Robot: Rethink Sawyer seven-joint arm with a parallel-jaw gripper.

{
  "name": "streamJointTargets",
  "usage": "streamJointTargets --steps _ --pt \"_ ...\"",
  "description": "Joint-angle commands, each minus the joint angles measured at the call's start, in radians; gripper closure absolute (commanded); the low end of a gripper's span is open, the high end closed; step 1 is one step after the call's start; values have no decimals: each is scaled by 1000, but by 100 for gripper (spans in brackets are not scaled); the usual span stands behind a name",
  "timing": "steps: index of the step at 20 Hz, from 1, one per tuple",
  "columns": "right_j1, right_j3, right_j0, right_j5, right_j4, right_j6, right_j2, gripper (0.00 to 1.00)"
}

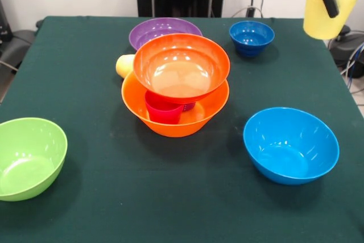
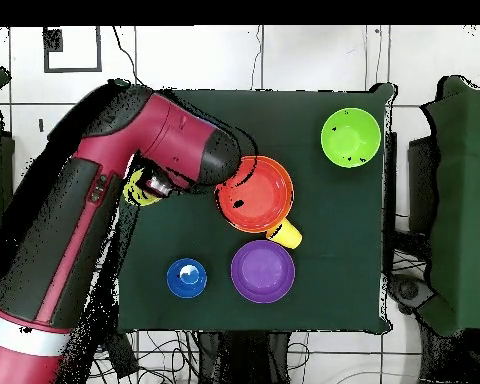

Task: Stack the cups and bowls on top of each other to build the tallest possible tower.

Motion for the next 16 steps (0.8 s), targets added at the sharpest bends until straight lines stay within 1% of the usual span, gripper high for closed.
streamJointTargets --steps 1,5,12,16 --pt "21 -117 -64 -76 -30 309 79 100" --pt "24 -140 -88 -106 -22 312 72 100" --pt "31 -212 -157 -167 -9 326 66 100" --pt "36 -239 -176 -187 -2 333 59 100"
